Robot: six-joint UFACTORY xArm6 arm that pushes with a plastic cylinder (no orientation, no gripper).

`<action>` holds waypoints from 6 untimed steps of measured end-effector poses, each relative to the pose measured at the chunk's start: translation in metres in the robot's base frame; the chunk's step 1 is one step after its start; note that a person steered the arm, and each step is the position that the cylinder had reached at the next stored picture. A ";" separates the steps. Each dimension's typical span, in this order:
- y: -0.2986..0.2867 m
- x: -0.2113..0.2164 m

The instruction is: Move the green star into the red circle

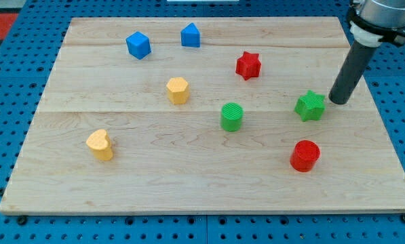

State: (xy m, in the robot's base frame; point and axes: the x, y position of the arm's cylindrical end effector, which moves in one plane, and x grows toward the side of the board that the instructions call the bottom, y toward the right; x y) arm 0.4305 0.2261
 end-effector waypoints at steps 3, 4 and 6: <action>-0.059 -0.014; -0.063 0.044; -0.037 -0.007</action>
